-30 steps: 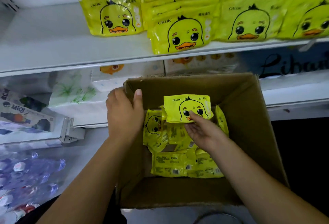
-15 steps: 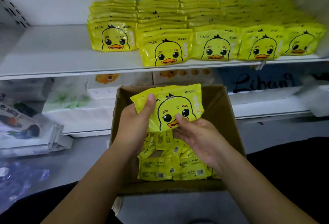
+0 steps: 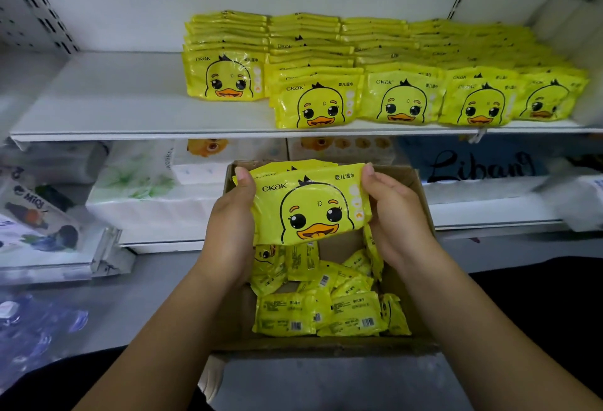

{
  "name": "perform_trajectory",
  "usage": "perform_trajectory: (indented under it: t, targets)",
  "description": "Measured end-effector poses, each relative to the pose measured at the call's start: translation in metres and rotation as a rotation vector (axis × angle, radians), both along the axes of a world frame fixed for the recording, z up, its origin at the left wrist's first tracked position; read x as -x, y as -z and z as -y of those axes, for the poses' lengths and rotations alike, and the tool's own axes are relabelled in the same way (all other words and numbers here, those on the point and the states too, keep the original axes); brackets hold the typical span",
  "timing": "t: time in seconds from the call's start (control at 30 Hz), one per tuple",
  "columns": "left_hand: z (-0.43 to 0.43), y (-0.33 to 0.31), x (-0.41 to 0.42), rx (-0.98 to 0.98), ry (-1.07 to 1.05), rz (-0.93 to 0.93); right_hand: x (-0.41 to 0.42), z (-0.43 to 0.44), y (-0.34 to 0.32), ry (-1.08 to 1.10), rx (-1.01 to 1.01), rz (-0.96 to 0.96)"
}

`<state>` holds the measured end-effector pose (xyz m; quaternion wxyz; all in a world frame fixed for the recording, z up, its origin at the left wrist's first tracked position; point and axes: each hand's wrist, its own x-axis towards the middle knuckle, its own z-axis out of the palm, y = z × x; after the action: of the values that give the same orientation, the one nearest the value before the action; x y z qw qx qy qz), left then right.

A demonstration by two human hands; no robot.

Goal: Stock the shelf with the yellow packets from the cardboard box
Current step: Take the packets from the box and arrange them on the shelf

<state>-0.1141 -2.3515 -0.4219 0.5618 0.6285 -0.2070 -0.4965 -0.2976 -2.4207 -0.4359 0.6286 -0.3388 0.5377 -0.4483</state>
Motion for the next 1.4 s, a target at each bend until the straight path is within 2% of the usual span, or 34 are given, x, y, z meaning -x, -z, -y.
perform_trajectory:
  t: [0.17, 0.37, 0.47, 0.57, 0.7, 0.8, 0.97, 1.1, 1.3, 1.4]
  targets:
    - [0.005, -0.007, -0.006, 0.035, -0.088, -0.312, -0.022, 0.000, -0.004, 0.071, -0.065, 0.137]
    - [0.010, -0.013, -0.024, 0.106, -0.211, -0.359, -0.025, 0.002, -0.018, -0.256, 0.053, -0.065]
    - [0.014, -0.015, -0.030, 0.119, -0.236, -0.350, -0.029, 0.007, -0.024, -0.234, 0.122, -0.115]
    - [0.016, -0.011, -0.033, 0.109, -0.194, -0.375, -0.037, 0.020, -0.039, -0.135, 0.153, -0.028]
    - [0.015, -0.004, -0.028, 0.054, -0.136, -0.295, -0.047, 0.035, -0.059, -0.092, 0.196, 0.040]
    - [0.017, -0.006, -0.032, 0.108, -0.162, -0.274, -0.051, 0.038, -0.063, -0.135, 0.212, 0.014]
    - [0.022, -0.010, -0.044, 0.200, -0.283, -0.197, -0.055, 0.034, -0.051, -0.130, 0.334, -0.204]
    - [0.023, -0.013, -0.049, 0.233, -0.320, -0.175, -0.063, 0.034, -0.044, -0.067, 0.318, -0.130]
    - [0.025, -0.008, -0.080, 0.328, -0.238, 0.089, -0.062, 0.055, -0.059, -0.384, 0.166, 0.133]
    - [0.030, -0.007, -0.095, 0.321, -0.234, 0.154, -0.071, 0.079, -0.068, -0.540, 0.106, 0.052]
